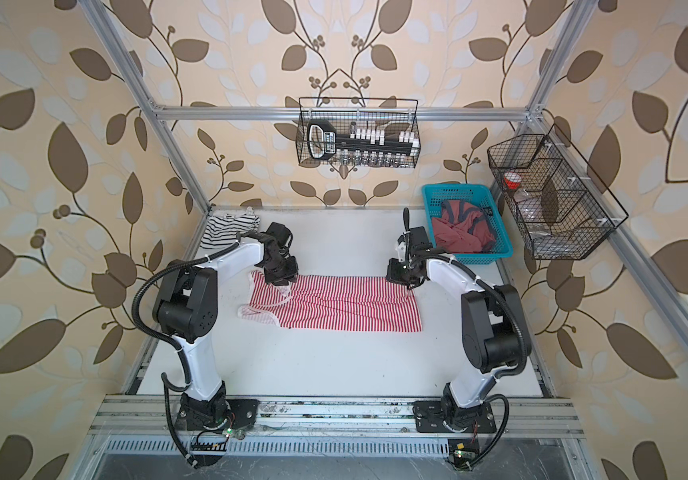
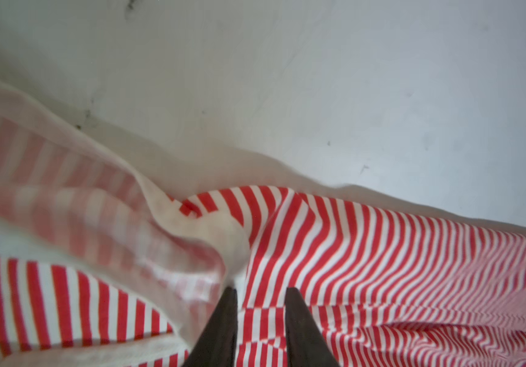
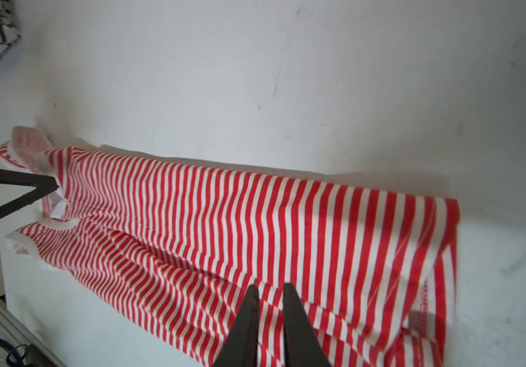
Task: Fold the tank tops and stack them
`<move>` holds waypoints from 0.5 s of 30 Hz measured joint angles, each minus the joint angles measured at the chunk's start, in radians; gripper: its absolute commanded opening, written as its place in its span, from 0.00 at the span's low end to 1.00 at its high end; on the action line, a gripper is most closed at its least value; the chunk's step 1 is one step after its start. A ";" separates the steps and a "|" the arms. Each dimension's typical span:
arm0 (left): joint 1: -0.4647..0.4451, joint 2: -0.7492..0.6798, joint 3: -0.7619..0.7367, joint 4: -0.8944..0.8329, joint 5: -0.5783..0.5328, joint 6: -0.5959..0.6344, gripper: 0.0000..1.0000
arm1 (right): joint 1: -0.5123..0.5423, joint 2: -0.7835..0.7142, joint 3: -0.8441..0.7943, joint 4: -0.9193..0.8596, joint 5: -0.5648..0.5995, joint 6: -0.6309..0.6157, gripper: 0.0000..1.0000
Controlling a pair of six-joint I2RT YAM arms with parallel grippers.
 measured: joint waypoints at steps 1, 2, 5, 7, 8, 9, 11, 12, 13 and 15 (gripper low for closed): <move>0.000 0.021 0.001 -0.002 -0.002 0.000 0.27 | 0.005 0.023 0.005 -0.004 0.012 -0.005 0.17; 0.000 0.042 0.003 -0.004 -0.008 0.000 0.26 | 0.012 0.047 0.007 -0.010 0.027 -0.010 0.17; 0.000 0.066 0.046 -0.008 -0.021 -0.002 0.26 | 0.032 0.095 0.004 -0.041 0.067 -0.018 0.17; 0.000 0.087 0.074 -0.027 -0.025 -0.003 0.25 | 0.038 0.101 -0.006 -0.050 0.089 -0.019 0.15; 0.000 0.098 0.091 -0.038 -0.027 -0.003 0.24 | 0.039 0.101 -0.016 -0.055 0.100 -0.021 0.13; 0.000 0.111 0.112 -0.053 -0.032 -0.004 0.24 | 0.040 0.101 -0.026 -0.058 0.108 -0.021 0.11; -0.007 0.144 0.164 -0.089 -0.053 -0.009 0.23 | 0.041 0.083 -0.047 -0.052 0.122 -0.018 0.11; -0.011 0.164 0.196 -0.105 -0.065 -0.011 0.23 | 0.045 0.064 -0.072 -0.045 0.129 -0.014 0.11; -0.015 0.183 0.226 -0.116 -0.076 -0.012 0.23 | 0.052 0.042 -0.101 -0.041 0.134 -0.009 0.11; -0.027 0.222 0.289 -0.133 -0.089 -0.012 0.23 | 0.075 -0.008 -0.162 -0.043 0.140 0.006 0.11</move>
